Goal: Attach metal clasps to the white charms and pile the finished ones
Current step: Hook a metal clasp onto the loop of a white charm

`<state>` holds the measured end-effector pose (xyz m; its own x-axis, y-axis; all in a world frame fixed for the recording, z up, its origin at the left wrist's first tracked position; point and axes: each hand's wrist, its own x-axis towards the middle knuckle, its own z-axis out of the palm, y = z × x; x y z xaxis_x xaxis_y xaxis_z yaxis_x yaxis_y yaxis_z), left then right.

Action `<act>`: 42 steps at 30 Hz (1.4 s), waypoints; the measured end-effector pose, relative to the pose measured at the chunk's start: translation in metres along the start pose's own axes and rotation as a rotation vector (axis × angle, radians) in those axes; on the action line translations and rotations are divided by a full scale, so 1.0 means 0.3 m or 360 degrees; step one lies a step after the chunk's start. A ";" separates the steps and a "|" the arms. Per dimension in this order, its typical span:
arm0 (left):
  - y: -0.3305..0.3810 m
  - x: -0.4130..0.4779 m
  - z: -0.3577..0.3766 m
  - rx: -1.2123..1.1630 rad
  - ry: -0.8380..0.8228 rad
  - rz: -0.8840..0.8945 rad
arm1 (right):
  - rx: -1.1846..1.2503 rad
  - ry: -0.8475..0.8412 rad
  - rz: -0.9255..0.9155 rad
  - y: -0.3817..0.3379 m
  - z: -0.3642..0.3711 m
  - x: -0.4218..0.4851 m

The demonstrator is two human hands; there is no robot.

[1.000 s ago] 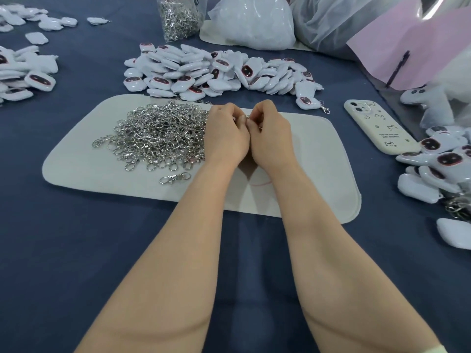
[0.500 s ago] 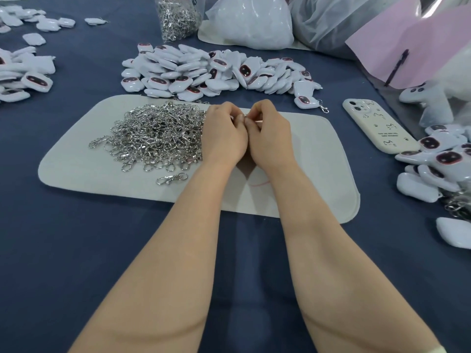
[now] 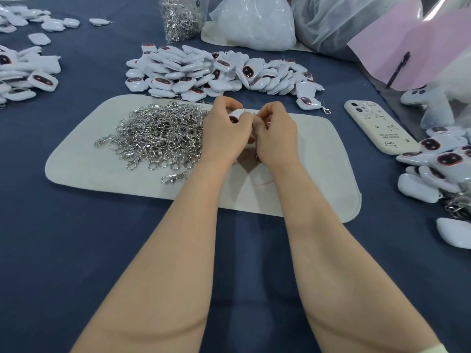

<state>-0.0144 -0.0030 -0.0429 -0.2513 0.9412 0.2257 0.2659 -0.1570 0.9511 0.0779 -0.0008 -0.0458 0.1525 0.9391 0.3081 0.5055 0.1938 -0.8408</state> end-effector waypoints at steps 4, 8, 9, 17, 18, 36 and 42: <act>0.003 0.003 -0.003 -0.0039 -0.0073 -0.0016 | -0.0034 -0.0045 -0.0012 0.005 0.002 -0.003; 0.001 0.005 -0.004 -0.0069 -0.0077 -0.0029 | -0.0053 -0.0052 -0.0025 0.004 0.003 -0.003; 0.000 0.005 -0.004 -0.0066 -0.0081 -0.0030 | -0.0058 -0.0053 -0.0028 0.003 0.003 -0.002; -0.010 0.018 -0.009 -0.0031 -0.0099 -0.0015 | -0.0161 -0.0103 -0.0071 -0.001 0.003 -0.004; -0.011 0.020 -0.010 -0.0018 -0.0099 -0.0005 | -0.0181 -0.0113 -0.0088 -0.002 0.002 -0.005; 0.025 0.012 -0.032 -0.0326 -0.0122 -0.0123 | -0.0231 -0.0055 -0.0246 -0.026 -0.007 -0.013; 0.041 0.009 -0.045 -0.0548 -0.0191 -0.0224 | -0.0157 0.0077 -0.0310 -0.031 -0.011 -0.013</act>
<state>-0.0245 -0.0064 -0.0276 -0.1472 0.9858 0.0812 -0.0965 -0.0960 0.9907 0.0753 -0.0071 -0.0378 0.0833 0.8714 0.4835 0.6095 0.3394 -0.7165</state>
